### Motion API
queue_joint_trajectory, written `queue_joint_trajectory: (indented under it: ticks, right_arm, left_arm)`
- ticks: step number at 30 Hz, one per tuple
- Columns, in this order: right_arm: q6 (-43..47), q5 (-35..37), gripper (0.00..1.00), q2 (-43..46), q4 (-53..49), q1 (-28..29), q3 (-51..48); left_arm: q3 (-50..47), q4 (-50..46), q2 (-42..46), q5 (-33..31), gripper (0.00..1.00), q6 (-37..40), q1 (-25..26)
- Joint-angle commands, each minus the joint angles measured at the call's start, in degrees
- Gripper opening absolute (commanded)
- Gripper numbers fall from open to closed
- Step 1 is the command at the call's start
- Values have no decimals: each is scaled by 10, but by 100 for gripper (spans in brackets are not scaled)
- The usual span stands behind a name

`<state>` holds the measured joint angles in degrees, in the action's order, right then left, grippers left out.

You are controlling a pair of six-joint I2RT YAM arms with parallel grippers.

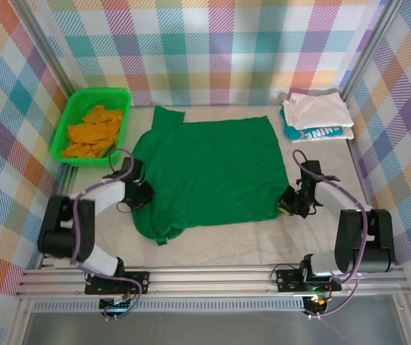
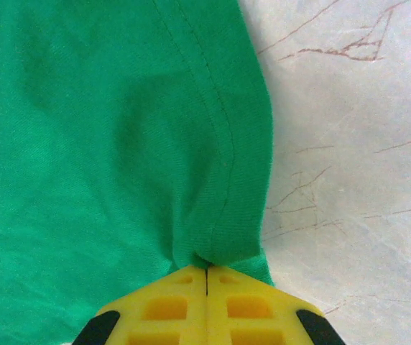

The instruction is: Fold and stack the t-shirts

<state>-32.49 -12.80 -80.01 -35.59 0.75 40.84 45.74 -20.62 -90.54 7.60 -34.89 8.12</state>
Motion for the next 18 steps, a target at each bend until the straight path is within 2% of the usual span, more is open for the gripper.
queue_joint_trajectory:
  ticks: [1, 6, 8, 11, 15, 18]
  right_arm:
    - [4, -6, 0, 5, -1, -2, 17]
    - [7, -2, 0, -8, -1, -3, 27]
    - [6, -3, 0, -13, -1, -3, 33]
    - [4, 0, 0, -13, 0, -3, 40]
    - [3, -3, 0, -16, 0, -3, 49]
    - [4, -6, 0, -17, 4, -2, 50]
  left_arm:
    - [60, 26, -83, -10, 8, 44, -19]
    - [195, 1, -197, -12, 6, 81, -28]
    - [270, -40, -233, -23, 6, 104, -31]
    - [354, -84, -256, -22, 6, 125, -32]
    - [344, -66, -195, -17, 12, 126, -27]
    - [279, -50, -98, -18, 27, 121, -6]
